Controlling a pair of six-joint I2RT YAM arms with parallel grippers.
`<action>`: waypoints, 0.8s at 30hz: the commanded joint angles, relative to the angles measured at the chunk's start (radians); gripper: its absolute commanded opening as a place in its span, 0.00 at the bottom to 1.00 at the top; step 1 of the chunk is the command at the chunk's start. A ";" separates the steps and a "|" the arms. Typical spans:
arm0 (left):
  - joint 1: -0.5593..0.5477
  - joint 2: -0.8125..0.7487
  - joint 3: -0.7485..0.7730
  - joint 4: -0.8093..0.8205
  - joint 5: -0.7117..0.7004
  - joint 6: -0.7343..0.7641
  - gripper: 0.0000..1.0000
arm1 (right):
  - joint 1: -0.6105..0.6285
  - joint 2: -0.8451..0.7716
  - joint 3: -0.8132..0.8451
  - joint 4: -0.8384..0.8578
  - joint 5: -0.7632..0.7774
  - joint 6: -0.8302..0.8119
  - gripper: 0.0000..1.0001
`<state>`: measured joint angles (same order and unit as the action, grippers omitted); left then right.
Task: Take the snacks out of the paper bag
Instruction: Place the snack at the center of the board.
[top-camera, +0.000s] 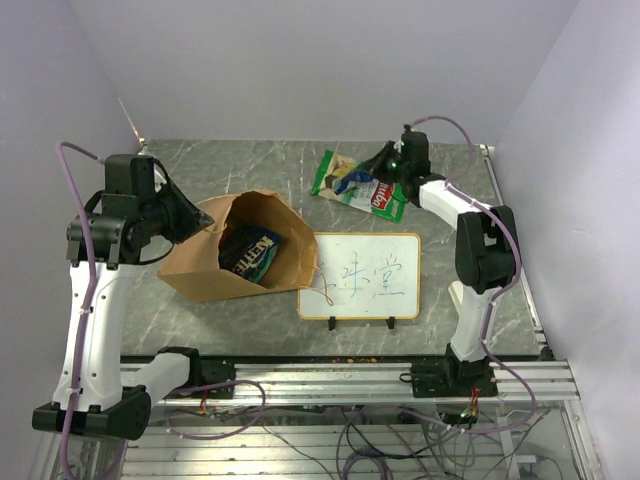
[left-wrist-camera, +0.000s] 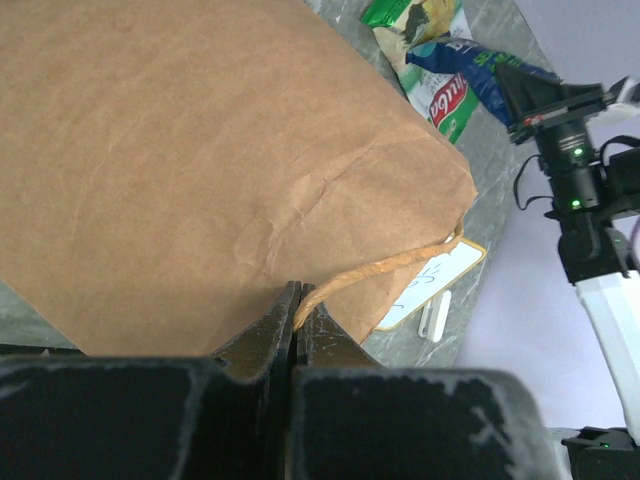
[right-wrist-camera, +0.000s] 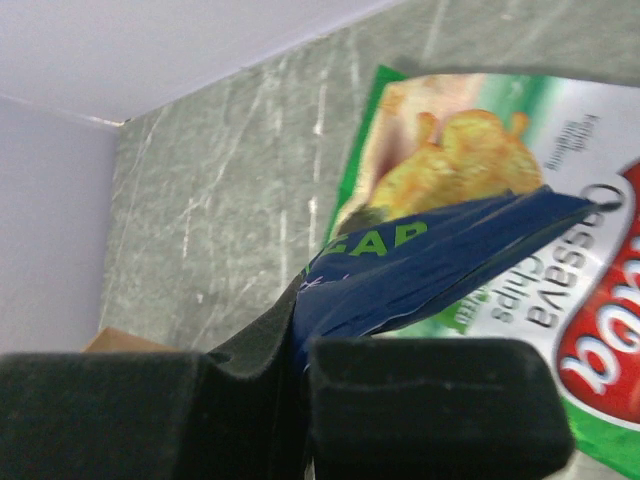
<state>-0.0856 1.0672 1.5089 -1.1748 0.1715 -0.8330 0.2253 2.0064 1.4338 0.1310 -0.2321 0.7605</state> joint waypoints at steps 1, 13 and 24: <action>0.012 -0.021 -0.028 0.043 0.038 -0.038 0.07 | -0.054 0.022 -0.074 0.082 -0.066 0.031 0.00; 0.012 0.011 0.047 0.033 -0.011 -0.008 0.07 | -0.012 0.065 0.181 0.069 -0.184 0.104 0.00; 0.012 0.051 0.110 0.008 -0.022 0.030 0.07 | -0.003 0.180 0.167 0.156 -0.188 0.207 0.00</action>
<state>-0.0856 1.1034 1.5578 -1.1603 0.1741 -0.8375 0.2481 2.1258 1.6829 0.2817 -0.4164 0.9432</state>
